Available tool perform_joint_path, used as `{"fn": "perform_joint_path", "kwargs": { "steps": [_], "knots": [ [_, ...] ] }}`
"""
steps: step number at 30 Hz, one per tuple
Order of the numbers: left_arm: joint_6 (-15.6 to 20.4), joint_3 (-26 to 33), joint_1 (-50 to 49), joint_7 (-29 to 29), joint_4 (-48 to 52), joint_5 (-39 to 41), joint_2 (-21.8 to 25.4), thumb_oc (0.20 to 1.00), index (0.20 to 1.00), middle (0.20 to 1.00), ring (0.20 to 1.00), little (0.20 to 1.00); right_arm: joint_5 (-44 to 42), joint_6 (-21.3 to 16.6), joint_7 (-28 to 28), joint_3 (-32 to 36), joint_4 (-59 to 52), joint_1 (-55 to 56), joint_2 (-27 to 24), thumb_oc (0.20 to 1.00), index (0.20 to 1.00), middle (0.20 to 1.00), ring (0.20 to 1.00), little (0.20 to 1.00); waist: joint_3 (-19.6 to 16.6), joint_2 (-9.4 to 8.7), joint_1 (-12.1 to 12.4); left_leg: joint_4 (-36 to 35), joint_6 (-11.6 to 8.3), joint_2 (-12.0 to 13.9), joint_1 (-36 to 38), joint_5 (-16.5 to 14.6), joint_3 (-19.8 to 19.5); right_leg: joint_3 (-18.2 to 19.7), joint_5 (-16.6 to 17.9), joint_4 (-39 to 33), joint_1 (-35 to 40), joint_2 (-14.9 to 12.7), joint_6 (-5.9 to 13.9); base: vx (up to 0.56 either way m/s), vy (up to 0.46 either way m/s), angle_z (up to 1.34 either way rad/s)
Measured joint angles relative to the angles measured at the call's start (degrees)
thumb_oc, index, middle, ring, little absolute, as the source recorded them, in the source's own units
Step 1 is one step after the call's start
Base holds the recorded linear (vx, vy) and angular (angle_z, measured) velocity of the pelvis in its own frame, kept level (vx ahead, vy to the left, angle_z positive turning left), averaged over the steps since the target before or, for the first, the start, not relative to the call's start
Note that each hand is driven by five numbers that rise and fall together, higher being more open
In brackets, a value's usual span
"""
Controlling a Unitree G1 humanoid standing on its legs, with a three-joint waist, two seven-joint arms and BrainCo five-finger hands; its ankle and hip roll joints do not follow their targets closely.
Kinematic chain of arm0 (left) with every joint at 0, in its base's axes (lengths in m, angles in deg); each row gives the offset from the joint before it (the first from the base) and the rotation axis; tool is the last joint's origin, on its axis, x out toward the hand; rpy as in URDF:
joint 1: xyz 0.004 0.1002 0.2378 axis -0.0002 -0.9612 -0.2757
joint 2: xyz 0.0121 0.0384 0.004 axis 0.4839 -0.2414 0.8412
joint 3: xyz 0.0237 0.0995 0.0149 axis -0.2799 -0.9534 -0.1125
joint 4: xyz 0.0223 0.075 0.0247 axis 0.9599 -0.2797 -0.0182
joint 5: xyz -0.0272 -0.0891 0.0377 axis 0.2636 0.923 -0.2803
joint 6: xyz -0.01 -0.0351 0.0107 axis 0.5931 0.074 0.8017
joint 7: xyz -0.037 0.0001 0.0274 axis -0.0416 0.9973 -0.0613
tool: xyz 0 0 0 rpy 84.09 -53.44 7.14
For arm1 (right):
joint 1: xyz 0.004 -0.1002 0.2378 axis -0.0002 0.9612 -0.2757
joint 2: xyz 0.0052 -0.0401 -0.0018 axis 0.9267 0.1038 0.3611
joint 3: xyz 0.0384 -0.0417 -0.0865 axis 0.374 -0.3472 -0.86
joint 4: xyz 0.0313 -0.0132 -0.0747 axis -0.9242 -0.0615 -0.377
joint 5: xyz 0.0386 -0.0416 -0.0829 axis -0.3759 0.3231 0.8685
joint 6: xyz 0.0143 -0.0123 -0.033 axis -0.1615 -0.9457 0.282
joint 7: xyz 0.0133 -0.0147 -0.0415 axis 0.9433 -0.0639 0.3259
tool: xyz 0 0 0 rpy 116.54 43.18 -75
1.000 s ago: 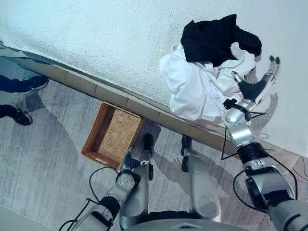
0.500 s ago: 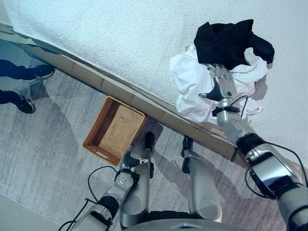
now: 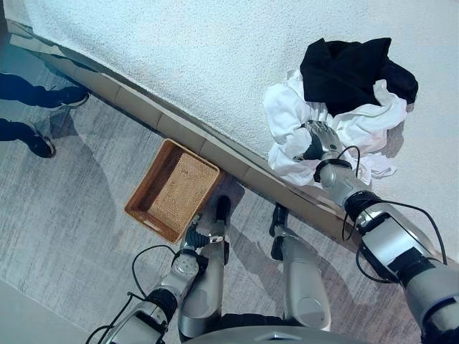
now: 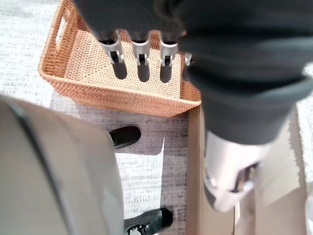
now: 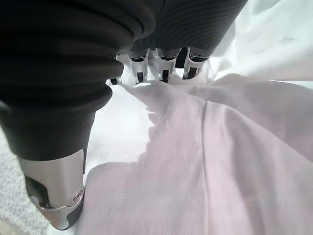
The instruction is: Pick up clothes into the bucket
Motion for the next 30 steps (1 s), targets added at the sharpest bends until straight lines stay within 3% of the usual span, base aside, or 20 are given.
{"fn": "perform_joint_path", "kwargs": {
  "steps": [3,4,5,11,12,18,22,25,30],
  "knots": [
    [-0.01,0.01,0.15,0.00,0.01,0.22,0.01,1.000,1.000,1.000,1.000,1.000,0.04,0.12,-0.09,-0.53,0.16,-0.43,0.02,1.000,1.000,1.000,1.000,1.000,-0.04,-0.08,-0.01,0.13,0.00,-0.01,-0.48,0.01,-0.01,-0.02,0.02,0.03,-0.46,0.01,-0.01,0.00,0.000,0.00],
    [-0.01,-0.02,0.15,0.00,0.01,0.22,0.02,1.000,1.000,1.000,1.000,1.000,0.05,0.33,-0.32,-1.02,0.38,-0.73,0.07,0.366,0.366,0.366,0.366,0.366,-0.07,-0.12,0.00,0.14,-0.01,-0.01,-0.48,0.02,0.00,-0.02,0.02,0.04,-0.46,0.00,-0.01,0.00,0.000,0.00],
    [-0.01,-0.03,0.16,0.00,0.00,0.22,0.04,1.000,1.000,1.000,1.000,1.000,0.06,0.47,-0.41,-1.16,0.40,-0.92,0.12,0.225,0.225,0.225,0.225,0.225,-0.09,-0.16,-0.01,0.14,-0.01,-0.01,-0.48,0.02,0.01,-0.02,0.02,0.03,-0.46,0.00,-0.01,0.00,0.000,0.00],
    [0.00,0.00,0.19,-0.02,0.07,0.23,0.05,1.000,1.000,1.000,1.000,1.000,0.06,0.99,0.31,-0.58,-0.94,-2.58,-0.10,0.200,0.200,0.200,0.200,0.200,-0.23,-0.43,0.02,0.28,-0.01,-0.07,-0.43,0.02,0.00,-0.03,0.02,0.04,-0.38,-0.04,-0.01,0.00,0.000,0.00],
    [-0.21,0.20,-0.07,-0.13,1.64,0.27,0.21,1.000,1.000,1.000,1.000,1.000,-0.04,1.62,0.31,0.23,-8.76,-0.43,-2.44,0.200,0.200,0.200,0.200,0.200,-0.25,-0.47,0.13,0.67,-0.03,-0.20,-0.50,-0.01,0.10,-0.03,0.02,0.14,-0.30,-0.11,-0.02,0.00,0.032,0.02],
    [-0.50,0.22,-1.47,-0.25,10.97,0.37,3.84,1.000,1.000,1.000,1.000,1.000,-0.86,1.31,1.95,6.07,-28.30,3.99,-8.52,0.200,0.200,0.200,0.200,0.200,-0.13,-0.85,-0.06,3.11,0.49,-1.04,0.95,-0.97,1.56,1.68,0.01,1.80,0.65,-0.54,-0.02,0.02,0.051,-0.11],
    [-0.93,2.62,-4.41,0.28,22.79,2.44,7.40,1.000,1.000,1.000,1.000,1.000,-8.45,0.50,2.51,14.73,-39.88,10.55,-8.13,0.200,0.200,0.200,0.200,0.200,-0.07,-1.14,-0.41,4.07,1.40,-1.58,5.36,-2.44,4.27,4.71,-0.20,2.50,3.83,-1.00,0.25,0.02,0.034,-0.29],
    [-0.14,6.95,-3.94,0.69,29.68,5.00,9.83,1.000,1.000,1.000,1.000,1.000,-13.32,-0.94,2.32,16.99,-43.43,11.65,-7.70,0.200,0.200,0.200,0.200,0.200,-0.27,-1.40,-1.97,4.26,1.62,-1.60,6.87,-3.66,5.36,5.76,-0.67,1.57,5.00,-1.32,1.06,0.07,-0.027,-0.21],
    [0.28,11.57,-3.56,2.53,38.99,7.66,12.87,1.000,1.000,1.000,1.000,1.000,-20.63,-1.48,-0.56,18.92,-45.95,12.82,-8.08,0.200,0.200,0.200,0.200,0.200,-2.24,-1.51,-2.41,1.34,1.75,-0.61,10.36,-3.52,6.54,6.12,1.21,-2.51,8.33,-0.27,1.84,0.08,-0.053,-0.16]
  ]
}}
